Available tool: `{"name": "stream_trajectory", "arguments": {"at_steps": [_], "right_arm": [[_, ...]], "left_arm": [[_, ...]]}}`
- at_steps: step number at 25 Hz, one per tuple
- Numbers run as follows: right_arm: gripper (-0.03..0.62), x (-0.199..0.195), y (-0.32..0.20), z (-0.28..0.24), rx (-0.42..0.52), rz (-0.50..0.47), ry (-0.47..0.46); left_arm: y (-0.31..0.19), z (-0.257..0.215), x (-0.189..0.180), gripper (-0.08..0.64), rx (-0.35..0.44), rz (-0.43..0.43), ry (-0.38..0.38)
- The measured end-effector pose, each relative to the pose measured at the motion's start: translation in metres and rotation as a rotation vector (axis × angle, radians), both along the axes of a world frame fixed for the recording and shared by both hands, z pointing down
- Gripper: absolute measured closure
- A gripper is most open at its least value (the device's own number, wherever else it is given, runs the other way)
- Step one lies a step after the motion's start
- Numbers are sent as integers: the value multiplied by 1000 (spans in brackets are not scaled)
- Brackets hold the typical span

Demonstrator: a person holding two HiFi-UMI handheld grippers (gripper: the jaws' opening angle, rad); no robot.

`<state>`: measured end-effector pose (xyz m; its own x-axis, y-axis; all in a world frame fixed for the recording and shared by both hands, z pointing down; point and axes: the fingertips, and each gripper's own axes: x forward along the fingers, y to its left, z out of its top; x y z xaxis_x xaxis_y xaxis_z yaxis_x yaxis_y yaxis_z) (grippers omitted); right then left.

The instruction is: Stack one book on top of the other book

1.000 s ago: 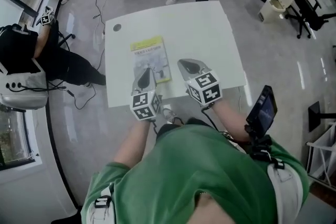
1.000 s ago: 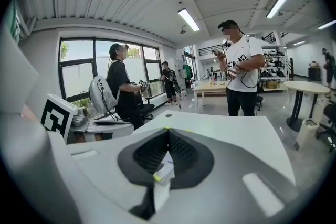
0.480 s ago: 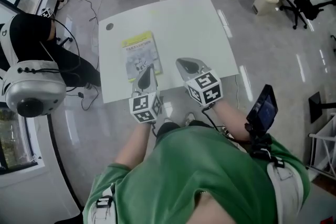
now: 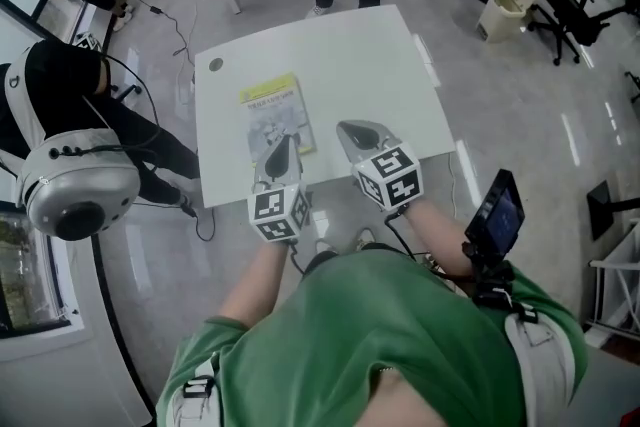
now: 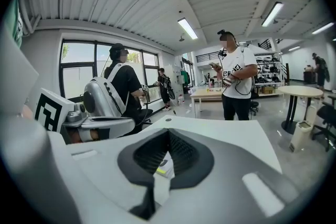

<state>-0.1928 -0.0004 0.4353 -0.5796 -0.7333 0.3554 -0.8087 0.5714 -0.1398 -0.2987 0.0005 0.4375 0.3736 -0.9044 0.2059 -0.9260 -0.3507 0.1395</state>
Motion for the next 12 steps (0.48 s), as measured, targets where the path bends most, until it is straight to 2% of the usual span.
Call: {"name": "stream_trajectory", "arguments": {"at_steps": [12], "right_arm": [[589, -14, -1, -9, 21, 6, 26]], "left_arm": [[0, -11, -12, 553, 23, 15, 16]]}}
